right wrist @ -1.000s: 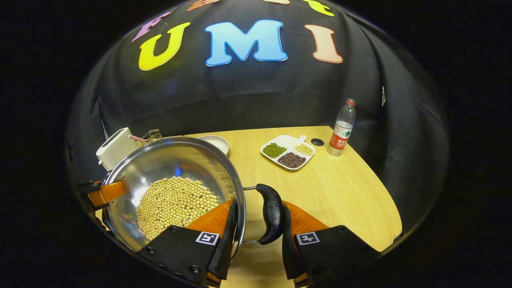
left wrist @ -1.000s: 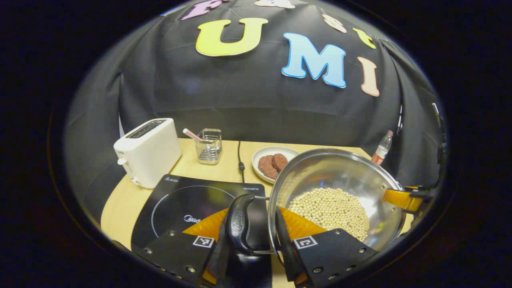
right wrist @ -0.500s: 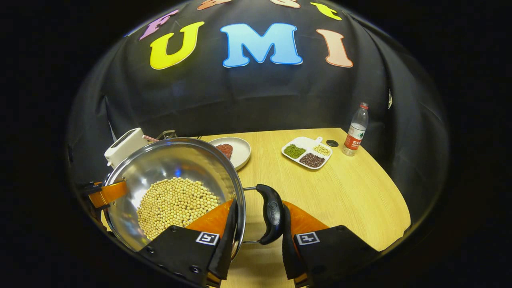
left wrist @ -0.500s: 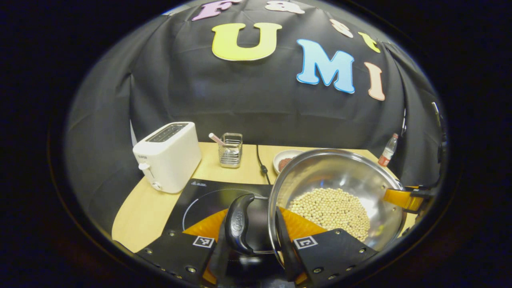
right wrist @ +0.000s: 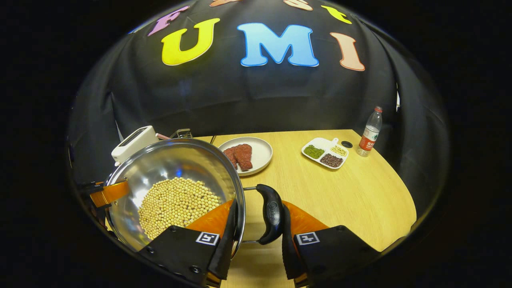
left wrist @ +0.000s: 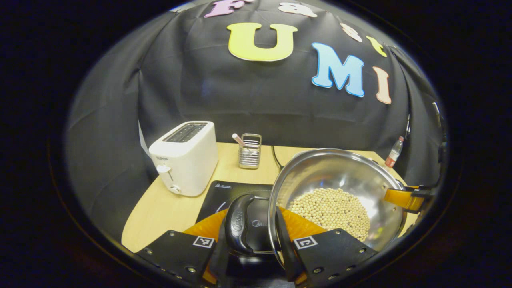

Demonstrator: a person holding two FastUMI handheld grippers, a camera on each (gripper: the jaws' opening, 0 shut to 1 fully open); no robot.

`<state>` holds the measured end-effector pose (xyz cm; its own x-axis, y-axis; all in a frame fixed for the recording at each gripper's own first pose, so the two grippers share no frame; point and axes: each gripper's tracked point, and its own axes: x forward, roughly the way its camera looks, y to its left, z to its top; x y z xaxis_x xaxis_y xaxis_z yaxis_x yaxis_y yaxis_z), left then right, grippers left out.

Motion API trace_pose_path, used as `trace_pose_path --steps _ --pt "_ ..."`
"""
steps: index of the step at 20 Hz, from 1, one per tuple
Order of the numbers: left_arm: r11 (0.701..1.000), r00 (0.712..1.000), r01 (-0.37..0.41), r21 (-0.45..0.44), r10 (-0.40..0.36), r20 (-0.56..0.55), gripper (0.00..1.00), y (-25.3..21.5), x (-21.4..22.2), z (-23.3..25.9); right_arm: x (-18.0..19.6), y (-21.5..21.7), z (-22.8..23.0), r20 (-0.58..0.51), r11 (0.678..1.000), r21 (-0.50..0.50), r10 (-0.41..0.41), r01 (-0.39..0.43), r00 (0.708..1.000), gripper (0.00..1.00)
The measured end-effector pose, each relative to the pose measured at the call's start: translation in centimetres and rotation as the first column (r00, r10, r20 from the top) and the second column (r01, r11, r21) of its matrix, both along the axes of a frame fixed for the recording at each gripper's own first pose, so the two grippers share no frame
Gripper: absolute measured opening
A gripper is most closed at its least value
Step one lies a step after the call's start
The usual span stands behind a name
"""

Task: First push the handle of the pot to place it horizontally, then grasp the pot with both hands and set it on the induction cooktop.

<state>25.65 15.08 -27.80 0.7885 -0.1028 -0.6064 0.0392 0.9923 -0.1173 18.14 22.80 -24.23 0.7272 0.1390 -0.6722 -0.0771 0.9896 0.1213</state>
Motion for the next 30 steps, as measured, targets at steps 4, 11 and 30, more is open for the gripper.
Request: trace_pose_path --steps 4,11,30 --pt "1.000 1.000 -0.013 0.004 0.013 -0.005 0.53 2.9 1.0 -0.7 0.2 2.5 0.0 -0.003 1.000 0.011 0.016 -0.016 1.000 0.52" --pt "1.000 1.000 -0.023 0.002 0.023 -0.015 0.53 6.6 1.8 -1.7 1.1 5.7 -0.4 -0.005 0.999 0.014 0.046 -0.046 0.999 0.55" --pt "0.998 0.995 -0.056 -0.035 0.053 -0.082 0.60 10.5 3.2 -8.5 2.3 9.8 -3.9 -0.041 0.995 -0.009 0.099 -0.099 0.994 0.53"
